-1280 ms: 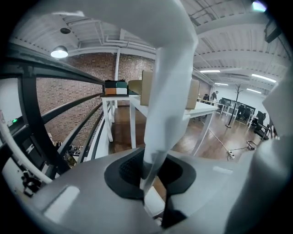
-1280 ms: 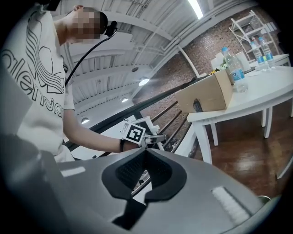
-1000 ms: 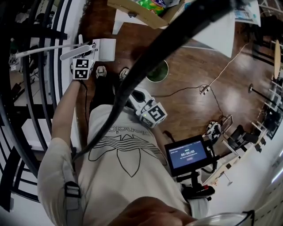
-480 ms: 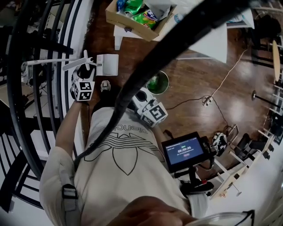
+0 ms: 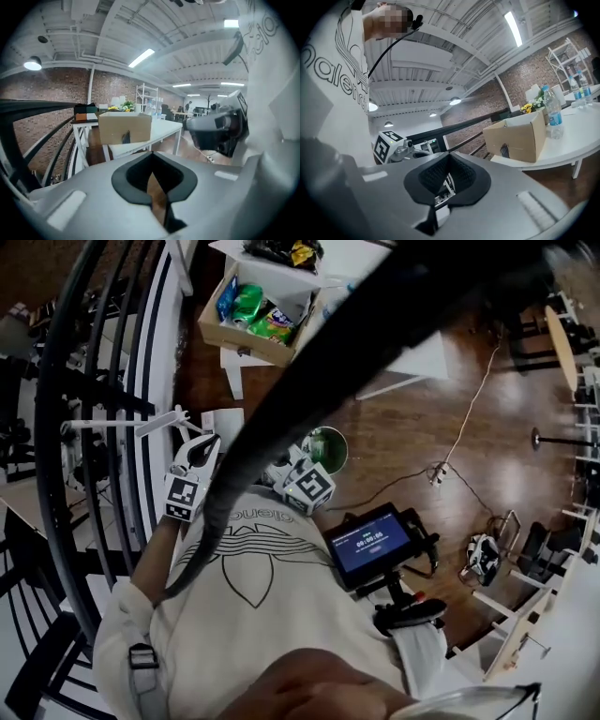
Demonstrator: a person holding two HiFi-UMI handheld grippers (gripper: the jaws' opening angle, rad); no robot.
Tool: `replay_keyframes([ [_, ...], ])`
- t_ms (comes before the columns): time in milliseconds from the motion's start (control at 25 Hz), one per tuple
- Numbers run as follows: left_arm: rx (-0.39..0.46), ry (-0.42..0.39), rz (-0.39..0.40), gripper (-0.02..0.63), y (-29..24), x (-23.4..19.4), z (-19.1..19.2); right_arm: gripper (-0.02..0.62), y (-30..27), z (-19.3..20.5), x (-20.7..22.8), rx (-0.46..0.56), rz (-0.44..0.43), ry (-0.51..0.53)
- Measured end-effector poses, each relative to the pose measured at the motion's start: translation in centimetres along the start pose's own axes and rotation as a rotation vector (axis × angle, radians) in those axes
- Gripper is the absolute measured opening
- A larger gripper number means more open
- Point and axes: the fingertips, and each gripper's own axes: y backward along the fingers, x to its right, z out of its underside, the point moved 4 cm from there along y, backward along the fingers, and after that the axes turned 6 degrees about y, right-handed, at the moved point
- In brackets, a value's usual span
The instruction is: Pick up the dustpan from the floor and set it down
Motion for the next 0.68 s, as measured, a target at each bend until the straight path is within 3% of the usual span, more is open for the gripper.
replay_keyframes([
  [160, 0.041, 0.179, 0.095, 0.02, -1.5, 1.8, -1.6, 0.002, -0.9, -0.2, 0.2, 0.021, 0.006, 0.025],
  [360, 0.03, 0.054, 0.127, 0.02, -2.2, 3.6, -2.4, 0.0, -1.1, 0.1, -0.1, 0.015, -0.028, 0.031],
  [680, 0.078, 0.102, 0.098, 0.02, -2.9, 1.6, -3.0, 0.002, -1.8, 0.0, 1.5, 0.027, -0.021, 0.044],
])
